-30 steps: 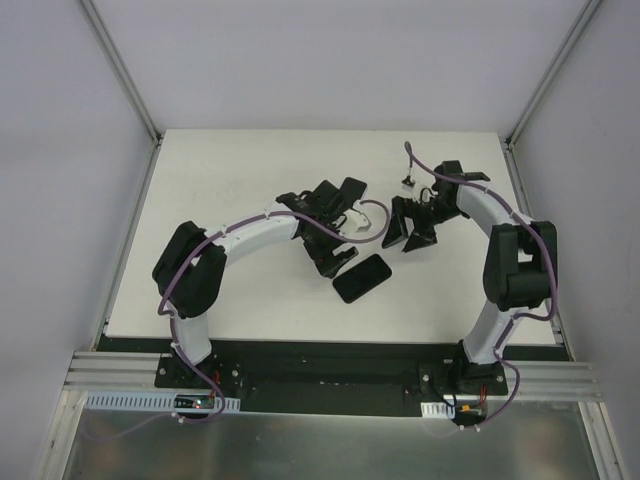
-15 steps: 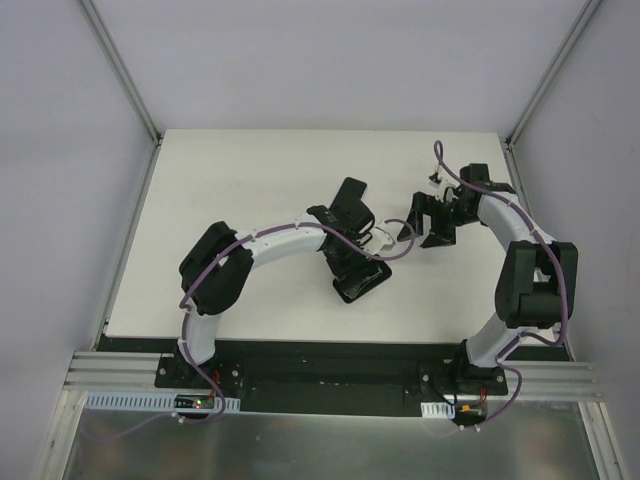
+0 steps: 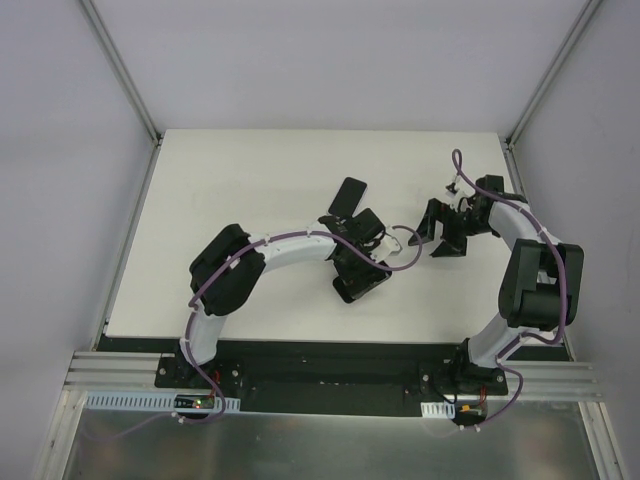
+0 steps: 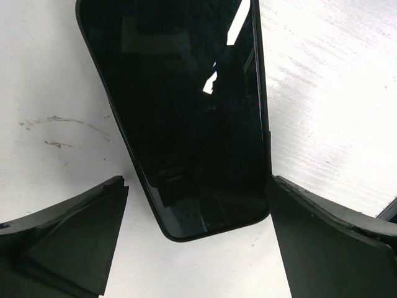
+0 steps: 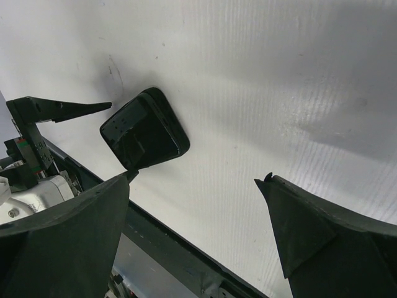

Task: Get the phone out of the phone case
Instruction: Pick up the phone at the center of the board.

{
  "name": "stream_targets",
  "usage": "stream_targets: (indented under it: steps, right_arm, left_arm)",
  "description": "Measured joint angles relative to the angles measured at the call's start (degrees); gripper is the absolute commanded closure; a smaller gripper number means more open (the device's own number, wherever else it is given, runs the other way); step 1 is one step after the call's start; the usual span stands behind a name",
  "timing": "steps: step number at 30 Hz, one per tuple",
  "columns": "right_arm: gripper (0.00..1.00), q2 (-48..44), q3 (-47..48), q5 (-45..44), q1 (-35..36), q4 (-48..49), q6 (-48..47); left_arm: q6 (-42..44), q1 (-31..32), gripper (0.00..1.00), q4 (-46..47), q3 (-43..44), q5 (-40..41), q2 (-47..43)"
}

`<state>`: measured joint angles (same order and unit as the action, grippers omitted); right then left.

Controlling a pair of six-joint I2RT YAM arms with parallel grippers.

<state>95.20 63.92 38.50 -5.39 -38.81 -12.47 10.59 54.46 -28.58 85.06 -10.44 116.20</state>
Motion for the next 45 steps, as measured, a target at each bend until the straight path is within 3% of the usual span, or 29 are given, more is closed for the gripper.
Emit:
stream_targets:
  steps: [25, 45]
  right_arm:
    - [0.01, -0.74, -0.94, -0.07, -0.04, 1.4, 0.35]
    - [0.01, -0.85, -1.31, -0.39, -0.85, 2.6, 0.92]
  left_arm:
    - [-2.73, 0.74, 0.0, -2.82, 3.82, 0.85, 2.64]
    - [-4.42, 2.23, 0.0, 4.22, 3.28, 6.6, 3.89]
